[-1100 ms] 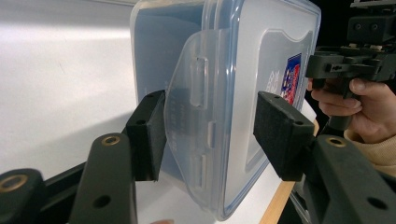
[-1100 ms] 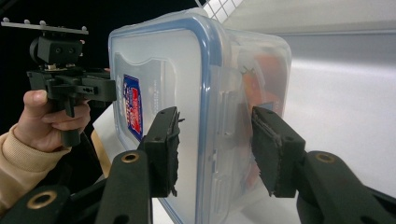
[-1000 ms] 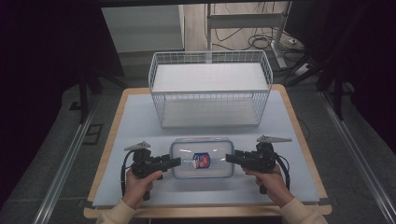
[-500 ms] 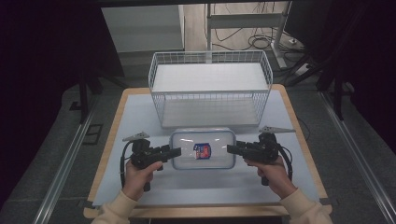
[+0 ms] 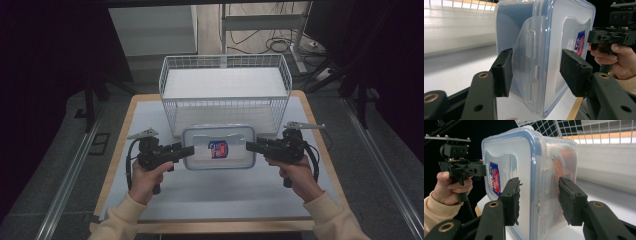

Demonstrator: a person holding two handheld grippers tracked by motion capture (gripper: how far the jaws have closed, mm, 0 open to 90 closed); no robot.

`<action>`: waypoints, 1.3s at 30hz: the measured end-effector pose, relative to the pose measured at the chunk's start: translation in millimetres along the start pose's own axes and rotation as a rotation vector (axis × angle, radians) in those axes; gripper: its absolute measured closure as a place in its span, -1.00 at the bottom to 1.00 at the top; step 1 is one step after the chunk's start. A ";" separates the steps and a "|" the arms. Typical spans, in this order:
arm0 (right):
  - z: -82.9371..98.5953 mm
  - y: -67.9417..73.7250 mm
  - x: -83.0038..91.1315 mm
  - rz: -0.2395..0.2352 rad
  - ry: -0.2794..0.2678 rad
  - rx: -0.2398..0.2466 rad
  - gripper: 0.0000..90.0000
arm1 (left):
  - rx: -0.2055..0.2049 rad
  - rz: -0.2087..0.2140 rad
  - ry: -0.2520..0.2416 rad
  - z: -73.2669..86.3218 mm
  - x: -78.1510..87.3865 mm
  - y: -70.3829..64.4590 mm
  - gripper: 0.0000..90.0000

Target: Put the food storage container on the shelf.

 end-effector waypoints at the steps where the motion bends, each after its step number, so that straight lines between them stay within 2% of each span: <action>1: -5.7 0.7 1.0 0.000 -0.007 0.004 0.19 | 0.005 0.006 -0.003 -3.4 -0.6 -1.3 0.02; 7: -19.7 2.0 2.3 0.000 -0.018 0.017 0.19 | -0.001 0.008 -0.010 -13.8 -1.4 -3.2 0.02; 16: -30.8 -1.5 0.8 -0.004 -0.031 0.012 0.19 | -0.015 0.000 -0.014 -30.3 -3.8 -4.6 0.02; 32: -50.6 2.4 1.5 -0.004 -0.059 0.034 0.19 | -0.040 -0.004 -0.036 -52.8 -2.0 -9.7 0.02; 39: -61.0 5.0 1.7 -0.007 -0.058 0.043 0.19 | -0.060 -0.013 -0.051 -67.3 0.1 -14.1 0.02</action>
Point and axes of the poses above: each handheld gripper's, and its own axes: x roughly backward along the jaws, z roughly out of its underside, y roughly to its left, the point moved 3 cm from there along -x, roughly forward along the jaws, and after that the axes turned 5 degrees about -y, right-handed, at the moved point
